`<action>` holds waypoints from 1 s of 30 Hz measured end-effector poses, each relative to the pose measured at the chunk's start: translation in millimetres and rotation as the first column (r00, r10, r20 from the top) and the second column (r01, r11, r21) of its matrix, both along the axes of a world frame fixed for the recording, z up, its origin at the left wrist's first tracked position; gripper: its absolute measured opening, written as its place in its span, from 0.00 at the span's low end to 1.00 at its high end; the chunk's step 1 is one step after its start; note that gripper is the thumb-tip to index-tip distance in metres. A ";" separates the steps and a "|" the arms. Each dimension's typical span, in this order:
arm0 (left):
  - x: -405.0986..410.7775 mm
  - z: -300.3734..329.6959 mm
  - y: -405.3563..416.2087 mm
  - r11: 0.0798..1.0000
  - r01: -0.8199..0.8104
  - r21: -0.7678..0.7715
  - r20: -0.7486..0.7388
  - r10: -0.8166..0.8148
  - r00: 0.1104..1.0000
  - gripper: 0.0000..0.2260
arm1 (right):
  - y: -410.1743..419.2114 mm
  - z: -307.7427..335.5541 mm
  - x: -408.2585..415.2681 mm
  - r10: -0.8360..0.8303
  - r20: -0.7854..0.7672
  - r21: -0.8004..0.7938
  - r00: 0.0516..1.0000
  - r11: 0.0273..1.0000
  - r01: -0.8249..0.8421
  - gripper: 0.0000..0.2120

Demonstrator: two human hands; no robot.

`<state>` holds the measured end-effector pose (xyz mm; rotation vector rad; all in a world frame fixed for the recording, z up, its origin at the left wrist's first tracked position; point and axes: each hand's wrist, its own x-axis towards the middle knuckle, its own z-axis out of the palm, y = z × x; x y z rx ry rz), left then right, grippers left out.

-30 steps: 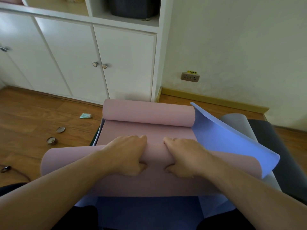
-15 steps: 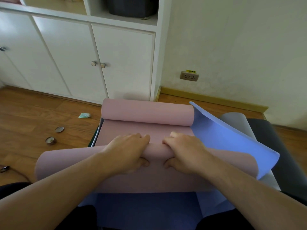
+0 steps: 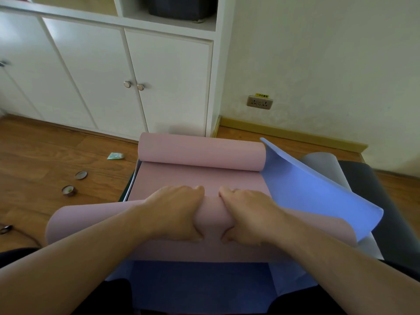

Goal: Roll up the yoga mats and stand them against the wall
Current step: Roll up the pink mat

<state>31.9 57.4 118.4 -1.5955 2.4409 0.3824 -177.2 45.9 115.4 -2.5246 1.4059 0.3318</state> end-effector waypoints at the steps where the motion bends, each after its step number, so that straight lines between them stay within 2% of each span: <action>1: -1.3 -0.4 0.2 1.000 -0.002 -0.024 0.009 0.002 1.000 0.28 | 0.5 -0.3 1.2 0.001 0.002 -0.018 1.000 1.000 -0.001 0.31; 6: -0.6 -3.7 -0.4 0.999 -0.047 -0.005 -0.080 0.047 0.996 0.26 | -0.4 1.9 -0.4 -0.005 0.031 0.003 1.000 1.000 0.005 0.27; 9: -1.1 -3.4 4.0 0.999 -0.028 -0.028 -0.076 0.026 0.997 0.24 | 0.9 2.6 -3.1 0.012 0.045 0.018 0.999 1.000 -0.013 0.25; 14: -3.8 -3.4 1.6 0.990 -0.046 -0.134 -0.069 0.037 0.997 0.20 | -4.4 -1.0 -4.9 0.026 0.081 -0.130 0.996 0.991 -0.016 0.21; 18: -6.1 -4.0 -1.3 0.990 -0.094 -0.103 -0.071 0.087 0.994 0.17 | -7.5 -4.8 -4.3 -0.018 0.087 -0.110 0.996 0.994 0.027 0.20; 21: -6.3 -5.9 -1.3 0.994 -0.080 -0.068 -0.096 0.073 0.993 0.14 | -6.1 -6.5 -2.9 0.029 0.064 -0.095 0.998 0.995 -0.023 0.17; 23: -6.5 -7.2 -0.9 0.997 -0.050 -0.054 -0.105 0.045 0.994 0.14 | -4.4 -5.1 -2.5 0.040 0.060 -0.055 0.997 0.998 -0.037 0.19; 26: -5.2 -8.2 0.5 1.000 -0.022 0.008 -0.118 0.023 0.993 0.15 | -1.3 -2.5 -0.1 0.026 0.019 -0.001 0.999 1.000 -0.026 0.29; 30: -7.1 -3.5 1.5 1.000 0.021 -0.006 -0.040 -0.021 0.999 0.29 | -1.1 -3.2 1.9 0.016 0.003 -0.032 1.000 0.999 -0.016 0.33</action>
